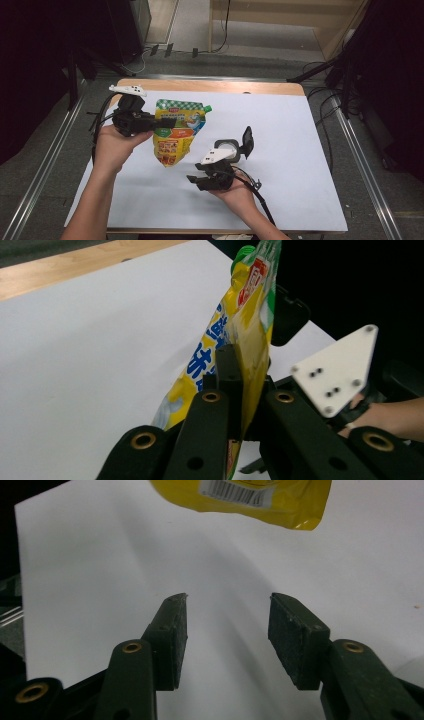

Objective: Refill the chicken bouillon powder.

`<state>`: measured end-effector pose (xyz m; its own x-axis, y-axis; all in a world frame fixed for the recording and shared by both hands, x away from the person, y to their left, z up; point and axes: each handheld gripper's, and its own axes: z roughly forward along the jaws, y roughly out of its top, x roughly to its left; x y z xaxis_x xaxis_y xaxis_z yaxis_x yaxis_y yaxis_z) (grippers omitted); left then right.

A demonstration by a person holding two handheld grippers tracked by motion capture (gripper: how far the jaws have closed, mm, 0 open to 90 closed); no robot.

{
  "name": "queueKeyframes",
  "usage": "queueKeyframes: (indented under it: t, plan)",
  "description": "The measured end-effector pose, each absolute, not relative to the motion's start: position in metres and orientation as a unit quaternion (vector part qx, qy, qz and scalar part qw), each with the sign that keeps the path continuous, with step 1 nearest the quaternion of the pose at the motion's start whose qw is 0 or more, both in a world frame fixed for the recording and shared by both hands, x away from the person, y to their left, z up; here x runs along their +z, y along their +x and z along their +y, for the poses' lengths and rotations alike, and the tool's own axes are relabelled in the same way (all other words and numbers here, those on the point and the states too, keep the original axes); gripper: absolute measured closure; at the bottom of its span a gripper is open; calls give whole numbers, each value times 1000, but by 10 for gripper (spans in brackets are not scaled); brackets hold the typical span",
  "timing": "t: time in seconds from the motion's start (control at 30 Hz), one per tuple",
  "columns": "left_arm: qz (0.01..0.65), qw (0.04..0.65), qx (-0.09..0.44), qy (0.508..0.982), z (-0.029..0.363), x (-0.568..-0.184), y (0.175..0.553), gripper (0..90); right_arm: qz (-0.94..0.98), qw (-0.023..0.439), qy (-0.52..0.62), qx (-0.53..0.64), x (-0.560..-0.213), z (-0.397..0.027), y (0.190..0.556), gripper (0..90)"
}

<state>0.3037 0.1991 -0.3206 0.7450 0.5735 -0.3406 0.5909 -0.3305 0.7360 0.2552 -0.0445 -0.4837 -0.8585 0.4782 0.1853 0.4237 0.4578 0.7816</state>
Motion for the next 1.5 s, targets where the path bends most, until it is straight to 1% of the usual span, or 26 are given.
queueKeyframes:
  t: [0.27, 0.47, 0.6, 0.73, 0.87, 0.9, 0.93, 1.03, 1.1, 1.23, 1.37, 1.5]
  plan:
    - [353, 456, -29, 817, 192, -318, 291, 900, 841, 47, 293, 453, -495, -30, 264, 551]
    - [358, 456, -48, 813, 192, -320, 285, 900, 839, 69, 301, 448, -503, -26, 265, 577]
    - [364, 457, -64, 809, 192, -320, 282, 900, 834, 76, 306, 453, -508, -24, 265, 606]
    - [371, 456, -78, 805, 192, -323, 281, 900, 828, 103, 300, 463, -511, -22, 261, 648]
    - [379, 461, -98, 797, 193, -329, 285, 900, 818, 105, 287, 487, -509, -19, 257, 649]
    - [382, 464, -98, 793, 193, -330, 285, 900, 815, 100, 283, 495, -508, -18, 256, 660]
    - [384, 463, -97, 793, 194, -330, 286, 900, 817, 107, 276, 495, -507, -17, 254, 654]
    - [392, 459, -80, 793, 196, -331, 287, 900, 822, 103, 261, 496, -506, -18, 252, 652]
    - [397, 459, -78, 791, 195, -332, 288, 900, 824, 90, 258, 496, -504, -19, 250, 644]
    - [399, 455, -70, 793, 191, -335, 289, 900, 837, 97, 241, 481, -498, -23, 245, 627]
    - [399, 444, -52, 801, 183, -337, 289, 900, 845, 97, 229, 474, -494, -27, 239, 627]
    - [390, 427, -43, 814, 173, -341, 289, 871, 842, 81, 232, 481, -492, -30, 234, 622]
